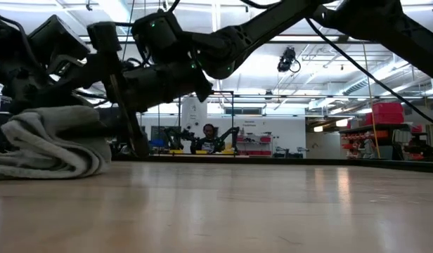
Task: Fold microfiber towels
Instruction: Fold the grey towel, then return to Home Position
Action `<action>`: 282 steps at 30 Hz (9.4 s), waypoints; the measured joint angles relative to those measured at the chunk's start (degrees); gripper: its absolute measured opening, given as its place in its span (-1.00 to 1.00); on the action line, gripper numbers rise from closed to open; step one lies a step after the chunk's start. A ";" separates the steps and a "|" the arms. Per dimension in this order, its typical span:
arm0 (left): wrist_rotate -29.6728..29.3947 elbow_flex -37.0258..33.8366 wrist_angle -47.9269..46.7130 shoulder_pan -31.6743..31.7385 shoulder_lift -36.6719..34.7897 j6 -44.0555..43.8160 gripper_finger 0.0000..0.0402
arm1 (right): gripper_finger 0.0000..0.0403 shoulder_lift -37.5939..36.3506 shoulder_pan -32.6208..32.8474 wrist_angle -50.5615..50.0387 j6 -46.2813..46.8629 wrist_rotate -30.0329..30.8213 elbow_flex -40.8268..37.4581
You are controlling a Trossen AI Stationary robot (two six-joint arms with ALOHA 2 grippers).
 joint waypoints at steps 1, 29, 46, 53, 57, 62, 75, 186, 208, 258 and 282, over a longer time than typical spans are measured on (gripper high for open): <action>0.00 0.37 -2.72 0.00 -1.18 0.09 -0.30 | 0.21 0.02 0.16 0.03 -0.05 0.26 0.00; -19.22 21.66 -51.43 -0.02 -27.50 10.55 0.12 | -0.01 0.52 0.09 1.62 0.62 -2.58 0.48; -20.50 21.68 -51.96 -0.02 -27.93 10.54 0.12 | -0.98 0.39 -0.81 -13.48 -9.07 2.68 8.85; -20.49 21.68 -51.93 -0.02 -27.93 10.24 0.12 | -0.99 1.28 -2.60 -11.20 -10.33 3.62 8.38; -20.21 21.68 -51.79 -0.02 -27.93 9.80 0.12 | -0.99 3.64 -3.13 -10.02 -7.84 2.54 8.32; -20.05 21.68 -51.74 -0.02 -27.91 9.32 0.12 | -0.99 7.15 -1.73 -10.31 -6.78 1.45 12.47; -19.65 21.67 -51.09 -0.02 -27.91 9.33 0.12 | -0.99 11.08 -1.22 -15.65 -8.76 1.52 24.78; -27.24 70.03 -91.95 1.28 -41.09 34.69 0.12 | -0.99 -33.01 3.54 -61.11 -39.95 24.62 24.57; -16.02 69.25 -91.67 21.24 -52.97 49.50 -0.07 | -0.96 -88.50 13.44 -13.26 -25.87 54.14 -48.45; -7.04 69.20 -91.71 21.94 -53.02 77.11 -0.36 | 0.20 -115.67 33.54 17.78 -31.52 68.93 -109.37; 7.92 33.66 -43.39 24.46 -53.13 63.31 -0.36 | 0.57 -115.69 33.51 72.91 -31.49 68.99 -109.37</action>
